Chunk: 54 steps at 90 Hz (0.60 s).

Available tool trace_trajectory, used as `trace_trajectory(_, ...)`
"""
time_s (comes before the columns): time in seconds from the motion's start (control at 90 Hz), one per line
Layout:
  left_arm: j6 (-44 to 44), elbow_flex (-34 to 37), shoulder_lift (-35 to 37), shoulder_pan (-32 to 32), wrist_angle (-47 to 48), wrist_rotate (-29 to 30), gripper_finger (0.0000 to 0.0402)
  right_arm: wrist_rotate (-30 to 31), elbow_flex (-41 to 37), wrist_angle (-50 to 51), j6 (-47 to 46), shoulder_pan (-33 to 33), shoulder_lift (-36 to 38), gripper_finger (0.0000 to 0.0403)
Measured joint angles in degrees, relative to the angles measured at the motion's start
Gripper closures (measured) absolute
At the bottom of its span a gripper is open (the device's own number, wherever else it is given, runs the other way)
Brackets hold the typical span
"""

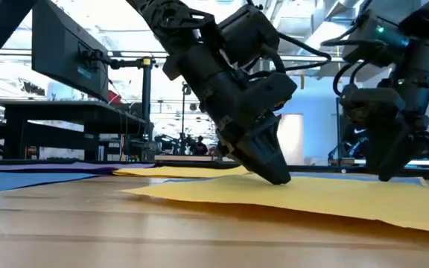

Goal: Organize paper
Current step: Stack the yellow paper on top of the yellow paper

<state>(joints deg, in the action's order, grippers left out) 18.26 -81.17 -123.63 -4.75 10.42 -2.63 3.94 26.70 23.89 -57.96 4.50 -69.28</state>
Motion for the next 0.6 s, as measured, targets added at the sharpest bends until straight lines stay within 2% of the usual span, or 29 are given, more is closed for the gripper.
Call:
trace_trajectory(0.278, 0.04, 0.02, -0.15, 0.02, -0.27, -0.01, 0.032, -0.72, 0.04, -1.09, 0.01, 2.81, -1.73, 0.0203)
trace_trajectory(0.467, 0.31, 0.07, -0.22, 0.84, -0.84, 0.39, 0.032, -4.77, 0.07, -9.16, -2.16, 5.7, -4.11, 0.0203)
trace_trajectory(0.6, 0.22, 0.04, -0.24, 1.07, -1.03, 0.81, 0.032, -5.16, 0.0, -12.62, -4.65, 6.64, -4.81, 0.0203)
